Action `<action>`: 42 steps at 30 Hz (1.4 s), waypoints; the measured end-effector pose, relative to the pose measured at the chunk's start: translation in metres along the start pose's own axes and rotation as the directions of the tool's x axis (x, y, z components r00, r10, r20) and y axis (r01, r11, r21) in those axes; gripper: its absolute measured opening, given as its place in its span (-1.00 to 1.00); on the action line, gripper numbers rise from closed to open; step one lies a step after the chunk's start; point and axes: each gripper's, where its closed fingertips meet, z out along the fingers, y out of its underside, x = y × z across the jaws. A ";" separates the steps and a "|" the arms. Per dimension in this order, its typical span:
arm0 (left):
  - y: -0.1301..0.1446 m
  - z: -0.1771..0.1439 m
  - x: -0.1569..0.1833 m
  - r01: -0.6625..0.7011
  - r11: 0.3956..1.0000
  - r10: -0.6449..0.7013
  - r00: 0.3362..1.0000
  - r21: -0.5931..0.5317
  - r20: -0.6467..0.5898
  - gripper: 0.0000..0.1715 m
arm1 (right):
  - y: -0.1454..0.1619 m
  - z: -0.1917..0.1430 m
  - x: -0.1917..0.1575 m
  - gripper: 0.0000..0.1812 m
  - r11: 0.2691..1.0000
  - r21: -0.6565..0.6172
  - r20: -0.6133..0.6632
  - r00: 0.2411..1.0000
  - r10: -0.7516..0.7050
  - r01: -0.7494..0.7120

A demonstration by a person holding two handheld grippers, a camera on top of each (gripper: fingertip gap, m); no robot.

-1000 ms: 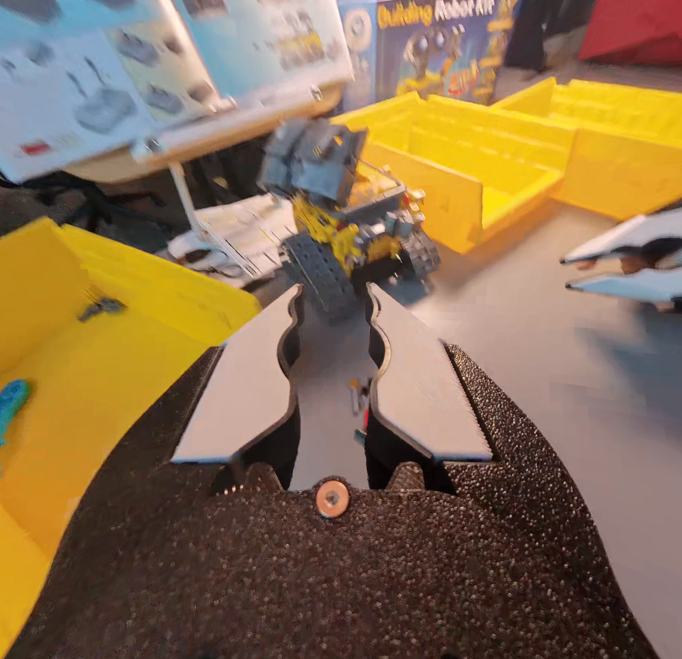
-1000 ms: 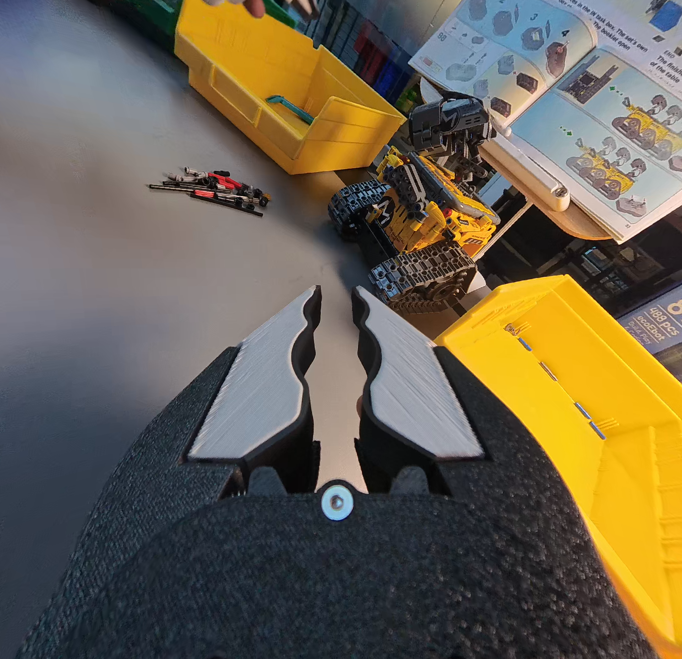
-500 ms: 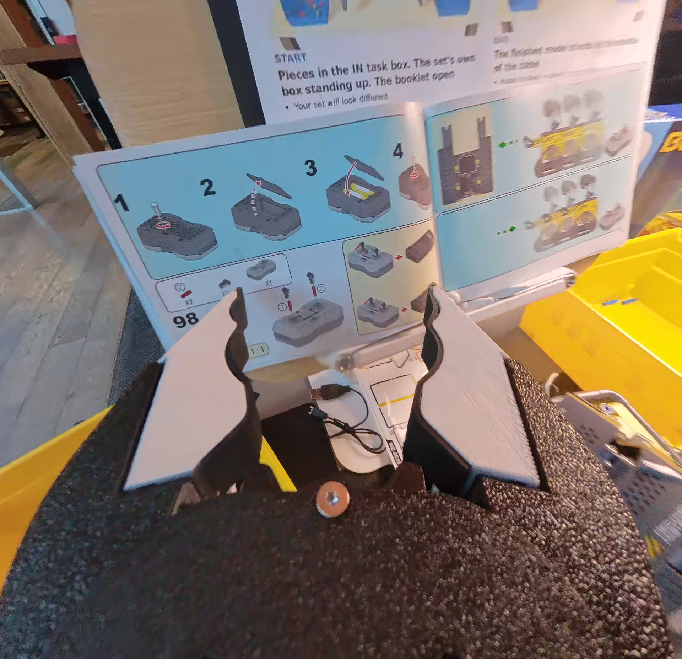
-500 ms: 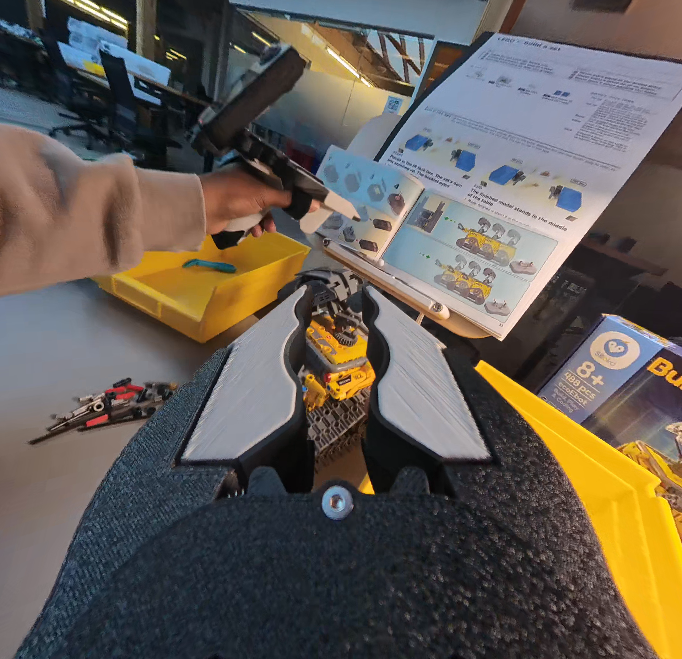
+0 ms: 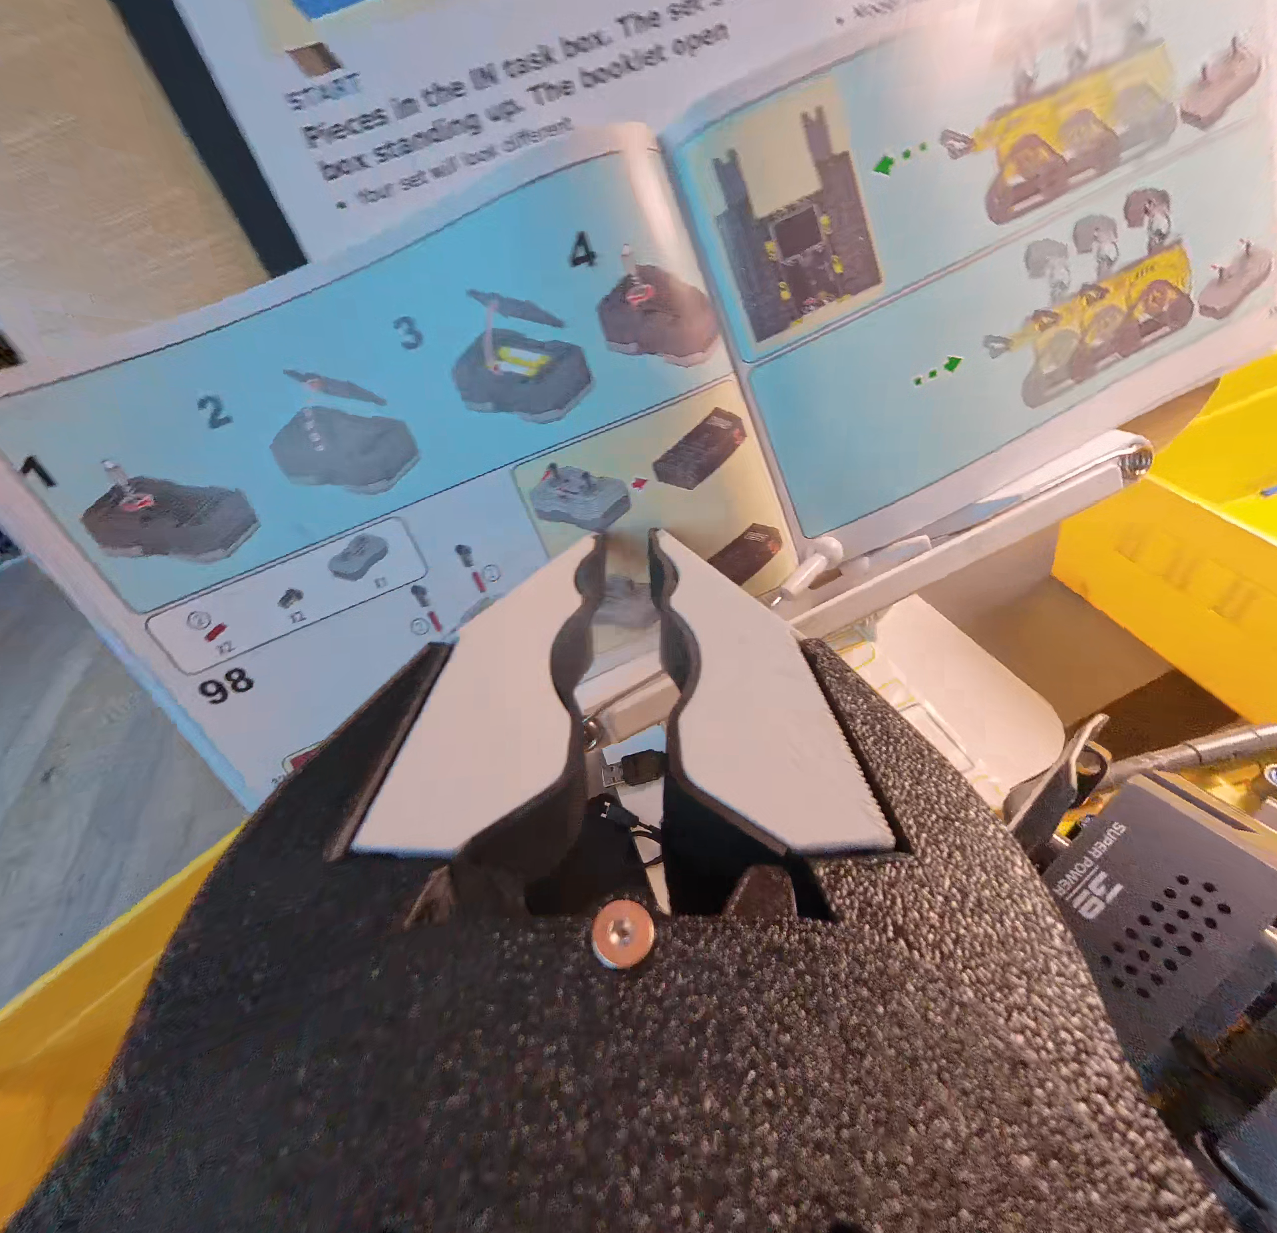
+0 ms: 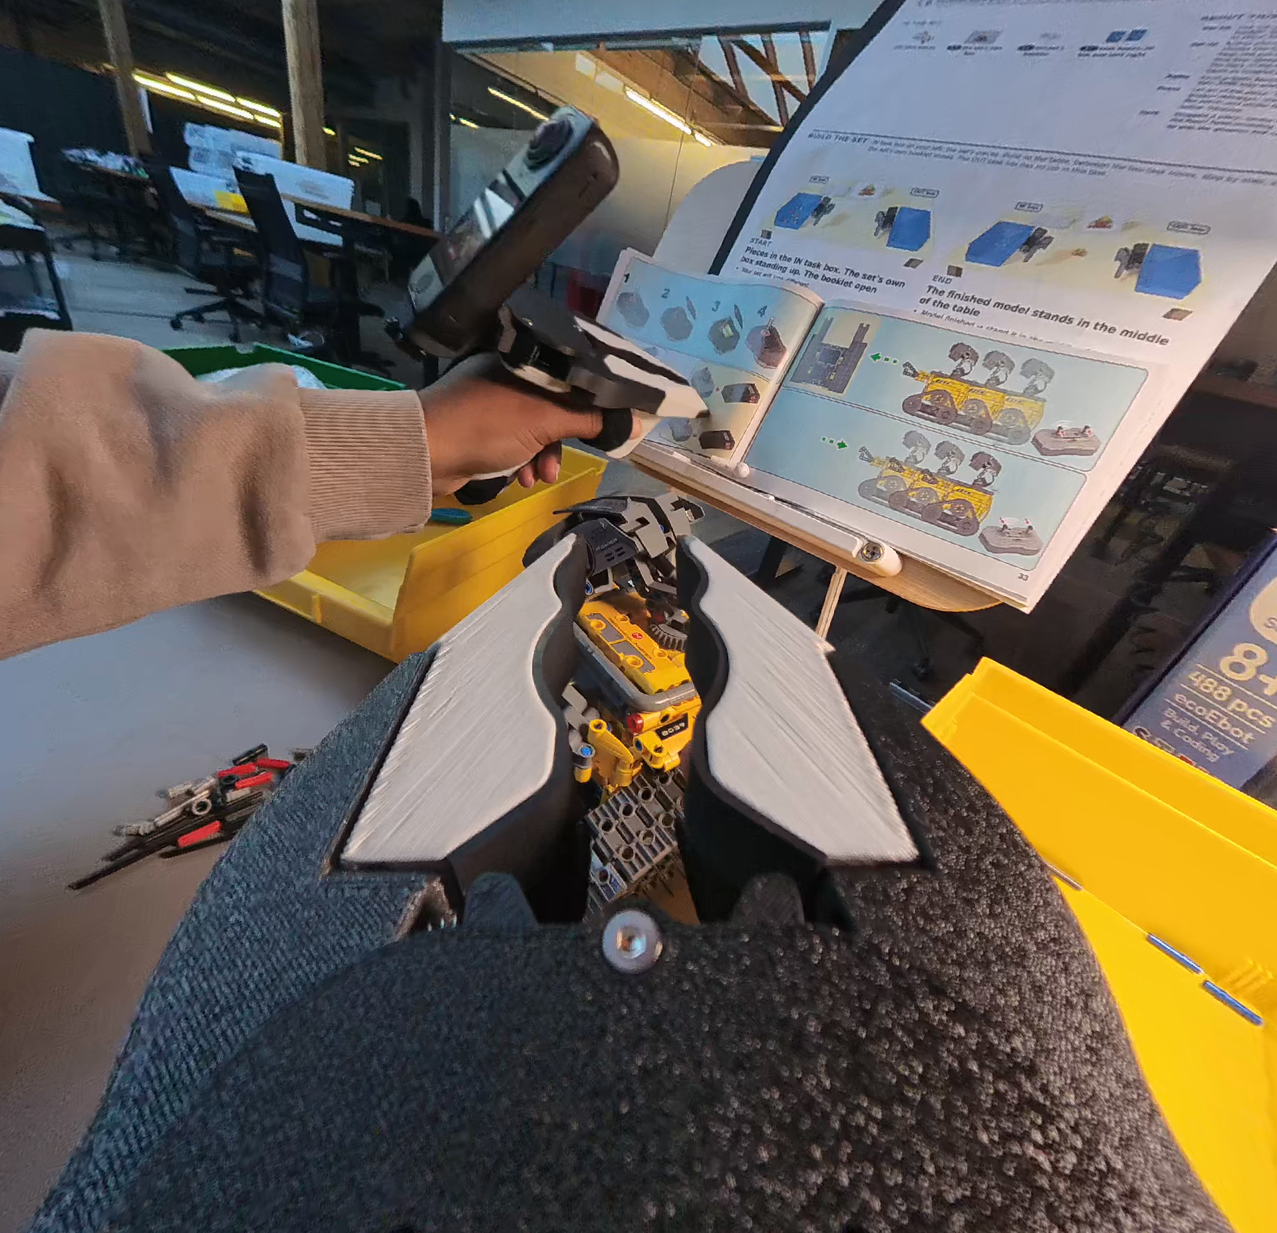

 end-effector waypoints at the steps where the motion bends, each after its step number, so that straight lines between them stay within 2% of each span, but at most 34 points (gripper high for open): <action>1: 0.000 0.002 0.005 -0.047 0.999 0.047 0.999 -0.019 0.002 -0.99 | -0.002 0.000 0.000 -0.72 1.000 0.005 0.001 1.000 0.000 0.000; 3: -0.001 0.003 0.008 -0.106 0.993 0.108 0.994 -0.054 0.021 -1.00 | -0.005 -0.001 0.000 -0.72 1.000 0.014 0.000 1.000 -0.001 0.001; 4: -0.006 0.000 0.010 -0.103 0.994 0.103 0.995 -0.037 0.010 -1.00 | -0.007 -0.003 0.001 -0.72 1.000 0.018 -0.003 1.000 -0.002 0.002; 6: -0.018 -0.011 0.012 -0.027 0.999 0.028 0.999 0.040 -0.028 -0.73 | -0.008 -0.010 0.005 -0.71 1.000 0.027 -0.011 1.000 0.002 -0.002; 8: -0.021 -0.019 0.017 0.074 0.996 -0.069 0.992 0.054 -0.104 -0.55 | -0.006 -0.015 0.010 -0.72 1.000 0.028 -0.016 1.000 0.013 -0.013; 9: -0.019 -0.022 0.024 0.103 0.994 -0.094 0.981 0.043 -0.170 -0.54 | -0.005 -0.017 0.012 -0.72 0.999 0.026 -0.020 1.000 0.021 -0.020; 10: -0.018 -0.025 0.034 0.096 0.995 -0.083 0.967 0.042 -0.243 -0.63 | -0.004 -0.018 0.015 -0.72 0.999 0.025 -0.023 0.999 0.032 -0.031; 11: -0.014 -0.026 0.041 0.048 0.998 -0.036 0.960 0.036 -0.277 -0.66 | -0.003 -0.019 0.016 -0.72 0.999 0.026 -0.023 0.999 0.045 -0.044; 13: 0.003 -0.017 0.034 -0.101 0.995 0.092 0.972 -0.029 -0.218 -0.65 | -0.004 -0.019 0.017 -0.72 0.997 0.030 -0.015 0.998 0.067 -0.067; 14: 0.009 -0.014 0.035 -0.154 0.986 0.137 0.964 -0.057 -0.228 -0.65 | -0.004 -0.018 0.016 -0.72 0.997 0.030 -0.011 0.998 0.068 -0.068; 18: 0.014 -0.010 0.030 -0.320 0.942 0.283 0.922 -0.106 -0.266 -0.79 | -0.002 -0.019 0.012 -0.72 0.999 0.026 -0.006 0.999 0.038 -0.037; 20: 0.020 -0.012 0.031 -0.413 0.902 0.357 0.878 -0.126 -0.318 -0.87 | -0.001 -0.021 0.013 -0.72 0.999 0.021 -0.008 0.999 0.034 -0.034; 22: 0.025 -0.012 0.028 -0.527 0.842 0.474 0.824 -0.115 -0.311 -0.89 | 0.000 -0.022 0.016 -0.72 0.999 0.023 -0.011 0.999 0.042 -0.042; 25: 0.026 -0.013 0.029 -0.592 0.797 0.530 0.781 -0.121 -0.330 -0.95 | 0.003 -0.022 0.018 -0.72 0.998 0.020 -0.013 0.998 0.058 -0.058; 29: 0.025 -0.011 0.028 -0.620 0.771 0.538 0.755 -0.144 -0.374 -0.98 | 0.006 -0.021 0.016 -0.72 0.998 0.013 -0.009 0.998 0.055 -0.055; 30: 0.023 -0.011 0.027 -0.606 0.782 0.525 0.766 -0.145 -0.370 -0.99 | 0.007 -0.021 0.015 -0.72 0.999 0.011 -0.010 0.999 0.049 -0.048; 32: 0.015 -0.012 0.022 -0.509 0.851 0.445 0.829 -0.127 -0.337 -1.00 | 0.007 -0.023 0.016 -0.73 0.999 0.010 -0.015 0.999 0.038 -0.038; 34: 0.005 -0.015 0.010 -0.344 0.935 0.304 0.903 -0.089 -0.304 -1.00 | 0.006 -0.024 0.019 -0.72 0.999 0.012 -0.021 0.999 0.040 -0.040; 36: -0.001 -0.021 -0.007 -0.181 0.982 0.160 0.951 -0.057 -0.265 -1.00 | 0.006 -0.024 0.021 -0.72 0.999 0.014 -0.027 0.999 0.048 -0.047; 39: 0.002 -0.033 -0.033 0.083 0.996 -0.087 0.971 -0.026 -0.222 -1.00 | 0.008 -0.023 0.024 -0.72 0.999 0.008 -0.031 0.998 0.053 -0.053; 42: 0.025 -0.042 -0.053 0.341 0.939 -0.344 0.918 -0.054 -0.197 -0.99 | 0.009 -0.018 0.026 -0.72 0.999 -0.003 -0.040 0.998 0.051 -0.051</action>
